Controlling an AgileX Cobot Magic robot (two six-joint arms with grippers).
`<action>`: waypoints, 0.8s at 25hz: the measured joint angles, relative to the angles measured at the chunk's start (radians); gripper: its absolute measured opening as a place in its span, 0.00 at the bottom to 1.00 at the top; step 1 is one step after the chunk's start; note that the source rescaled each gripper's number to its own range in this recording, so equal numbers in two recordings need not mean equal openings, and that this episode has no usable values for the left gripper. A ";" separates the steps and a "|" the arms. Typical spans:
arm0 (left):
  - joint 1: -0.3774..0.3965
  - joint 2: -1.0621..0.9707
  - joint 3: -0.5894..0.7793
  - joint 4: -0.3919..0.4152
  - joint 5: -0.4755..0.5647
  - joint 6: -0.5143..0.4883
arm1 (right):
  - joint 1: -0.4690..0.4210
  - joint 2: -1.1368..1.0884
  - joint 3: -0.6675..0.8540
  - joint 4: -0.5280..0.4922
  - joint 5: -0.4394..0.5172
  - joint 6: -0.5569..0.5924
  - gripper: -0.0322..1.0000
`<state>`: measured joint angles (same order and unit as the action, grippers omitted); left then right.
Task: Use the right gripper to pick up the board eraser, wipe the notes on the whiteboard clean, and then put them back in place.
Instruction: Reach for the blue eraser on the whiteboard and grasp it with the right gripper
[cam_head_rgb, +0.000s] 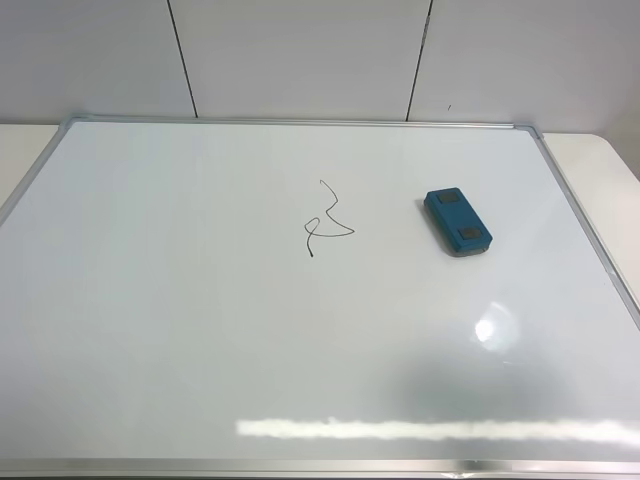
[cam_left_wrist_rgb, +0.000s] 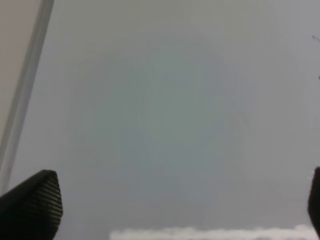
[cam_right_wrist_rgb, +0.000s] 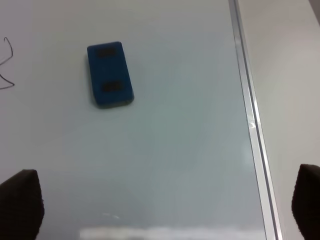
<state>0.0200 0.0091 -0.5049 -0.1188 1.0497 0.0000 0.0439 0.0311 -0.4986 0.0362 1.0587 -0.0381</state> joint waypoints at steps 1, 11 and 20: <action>0.000 0.000 0.000 0.000 0.000 0.000 | 0.000 0.025 0.000 0.001 0.000 0.000 1.00; 0.000 0.000 0.000 0.000 0.000 0.000 | 0.029 0.385 -0.112 0.041 -0.015 -0.003 1.00; 0.000 0.000 0.000 0.000 0.000 0.000 | 0.030 0.856 -0.410 0.059 -0.018 -0.083 1.00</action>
<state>0.0200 0.0091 -0.5049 -0.1188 1.0497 0.0000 0.0744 0.8872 -0.9087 0.0955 1.0403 -0.1206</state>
